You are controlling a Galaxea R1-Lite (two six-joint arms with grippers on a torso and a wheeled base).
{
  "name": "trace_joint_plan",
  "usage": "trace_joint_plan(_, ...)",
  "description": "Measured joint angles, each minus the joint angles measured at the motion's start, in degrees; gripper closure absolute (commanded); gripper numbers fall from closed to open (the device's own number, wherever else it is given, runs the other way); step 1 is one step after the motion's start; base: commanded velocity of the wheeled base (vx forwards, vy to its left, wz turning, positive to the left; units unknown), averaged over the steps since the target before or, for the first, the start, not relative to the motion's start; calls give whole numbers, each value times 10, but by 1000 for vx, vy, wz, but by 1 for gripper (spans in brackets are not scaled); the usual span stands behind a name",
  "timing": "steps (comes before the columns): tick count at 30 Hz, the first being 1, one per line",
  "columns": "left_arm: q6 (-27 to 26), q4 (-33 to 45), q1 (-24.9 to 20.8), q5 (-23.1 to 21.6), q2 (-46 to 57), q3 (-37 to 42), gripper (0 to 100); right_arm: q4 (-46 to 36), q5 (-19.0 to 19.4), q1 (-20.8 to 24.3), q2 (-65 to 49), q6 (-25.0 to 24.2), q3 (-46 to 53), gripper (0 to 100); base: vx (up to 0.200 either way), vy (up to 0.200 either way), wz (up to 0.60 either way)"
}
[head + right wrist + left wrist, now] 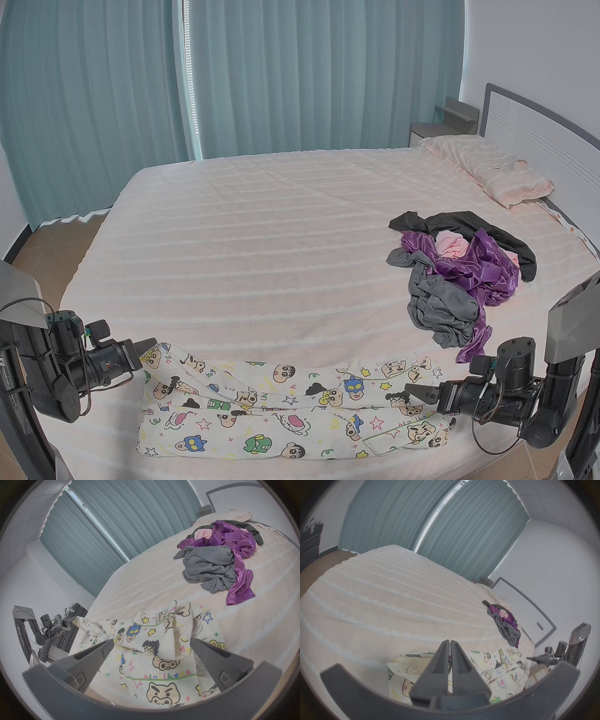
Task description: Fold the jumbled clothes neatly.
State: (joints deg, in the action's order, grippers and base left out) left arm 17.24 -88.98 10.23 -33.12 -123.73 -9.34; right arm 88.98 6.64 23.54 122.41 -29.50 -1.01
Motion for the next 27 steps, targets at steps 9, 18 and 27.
trace_joint_plan(9,-72,0,40,-27,8,66,100,0,0,0,0,0,0,0,0,0,0)
trace_joint_plan(18,-135,0,71,-37,-18,82,100,0,-2,0,-1,0,0,0,0,0,0)
trace_joint_plan(27,-220,62,94,-39,-53,83,100,0,-2,0,-1,0,0,0,0,0,0)
